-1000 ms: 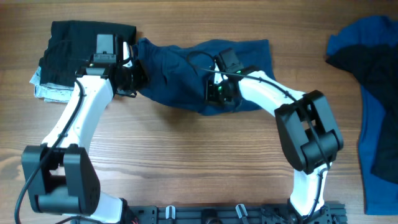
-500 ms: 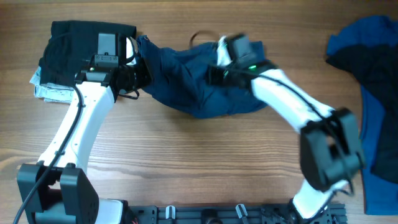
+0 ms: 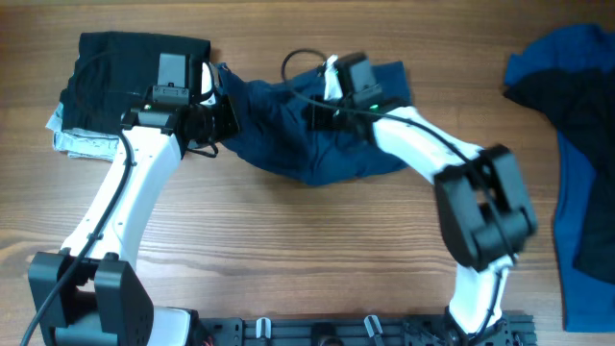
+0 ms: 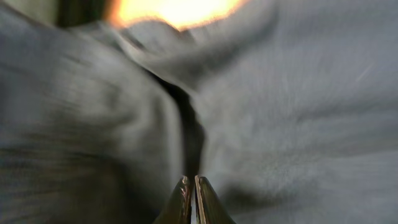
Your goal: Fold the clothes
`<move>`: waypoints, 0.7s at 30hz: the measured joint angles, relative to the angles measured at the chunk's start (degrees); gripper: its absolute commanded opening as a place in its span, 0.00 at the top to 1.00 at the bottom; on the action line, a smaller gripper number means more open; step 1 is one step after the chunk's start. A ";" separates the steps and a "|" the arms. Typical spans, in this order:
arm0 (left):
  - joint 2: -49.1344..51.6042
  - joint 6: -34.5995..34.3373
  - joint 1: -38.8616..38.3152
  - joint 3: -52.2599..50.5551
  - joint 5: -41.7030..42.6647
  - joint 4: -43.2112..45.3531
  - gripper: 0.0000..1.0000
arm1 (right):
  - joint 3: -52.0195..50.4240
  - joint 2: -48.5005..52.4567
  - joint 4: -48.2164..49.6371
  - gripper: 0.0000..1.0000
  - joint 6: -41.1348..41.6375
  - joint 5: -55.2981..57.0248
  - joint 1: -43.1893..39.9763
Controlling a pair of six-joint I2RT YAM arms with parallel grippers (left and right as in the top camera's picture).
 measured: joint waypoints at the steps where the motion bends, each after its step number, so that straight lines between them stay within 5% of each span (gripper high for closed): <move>1: 0.00 0.04 0.00 0.00 -0.20 -0.11 0.96 | 0.00 1.97 0.74 0.96 0.02 0.09 0.48; 11: -0.02 1.22 0.00 0.11 -1.03 -1.62 0.96 | 0.48 6.62 4.31 0.96 0.17 -2.91 0.87; 21: -0.02 1.70 0.00 0.11 -1.03 -2.08 0.96 | 2.27 -5.60 12.15 0.96 0.17 -0.81 -3.76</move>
